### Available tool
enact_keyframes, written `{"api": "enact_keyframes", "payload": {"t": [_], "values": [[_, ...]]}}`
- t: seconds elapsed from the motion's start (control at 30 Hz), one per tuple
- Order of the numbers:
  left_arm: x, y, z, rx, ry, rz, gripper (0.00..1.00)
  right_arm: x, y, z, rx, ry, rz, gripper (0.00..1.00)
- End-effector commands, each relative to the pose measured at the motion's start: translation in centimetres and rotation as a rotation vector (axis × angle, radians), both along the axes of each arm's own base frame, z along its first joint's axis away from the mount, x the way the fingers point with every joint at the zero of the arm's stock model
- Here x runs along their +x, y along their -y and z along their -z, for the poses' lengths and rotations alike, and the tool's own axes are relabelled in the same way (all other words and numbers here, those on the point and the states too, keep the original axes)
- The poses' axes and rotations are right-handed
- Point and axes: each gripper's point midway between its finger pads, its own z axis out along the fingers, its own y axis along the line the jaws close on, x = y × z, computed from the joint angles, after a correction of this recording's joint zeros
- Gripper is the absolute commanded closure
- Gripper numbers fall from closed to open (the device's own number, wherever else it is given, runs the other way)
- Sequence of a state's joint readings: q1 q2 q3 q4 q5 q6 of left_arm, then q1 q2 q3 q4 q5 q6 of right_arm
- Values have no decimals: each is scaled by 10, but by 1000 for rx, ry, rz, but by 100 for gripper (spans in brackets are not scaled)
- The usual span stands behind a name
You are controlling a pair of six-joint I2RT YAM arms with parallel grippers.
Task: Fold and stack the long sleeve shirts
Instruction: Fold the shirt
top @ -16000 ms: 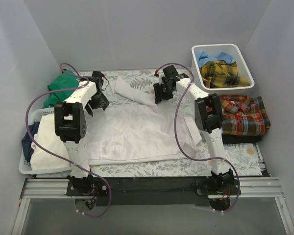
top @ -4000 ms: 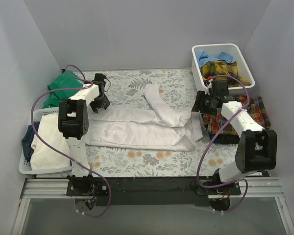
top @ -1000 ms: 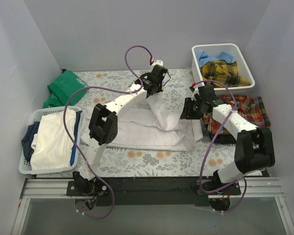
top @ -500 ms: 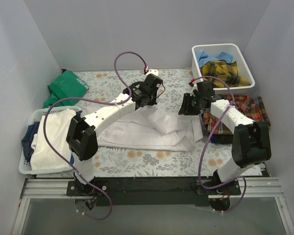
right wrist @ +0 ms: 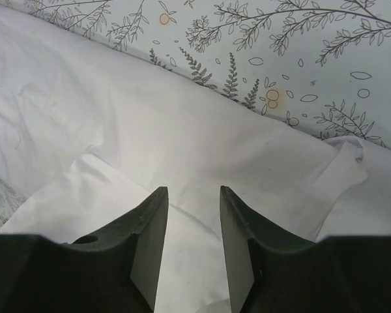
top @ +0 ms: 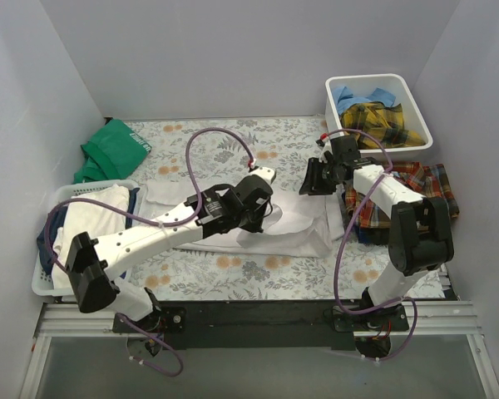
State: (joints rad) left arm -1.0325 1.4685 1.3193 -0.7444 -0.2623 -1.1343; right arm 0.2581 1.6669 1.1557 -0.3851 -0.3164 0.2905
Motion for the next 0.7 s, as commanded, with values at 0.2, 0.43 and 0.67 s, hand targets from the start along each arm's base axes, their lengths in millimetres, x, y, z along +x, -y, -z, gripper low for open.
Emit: {"api": "enact_keyframes", "payload": {"t": [0.2, 0.43, 0.67], "values": [[-35, -13, 9, -50, -67, -63, 75, -45, -25, 14, 39, -78, -146, 54], [-17, -10, 27, 24, -34, -156, 53, -87, -8, 42, -37, -179, -131, 54], [-12, -53, 52, 243, -39, -356, 35, -92, 6, 49, -102, -206, -63, 54]]}}
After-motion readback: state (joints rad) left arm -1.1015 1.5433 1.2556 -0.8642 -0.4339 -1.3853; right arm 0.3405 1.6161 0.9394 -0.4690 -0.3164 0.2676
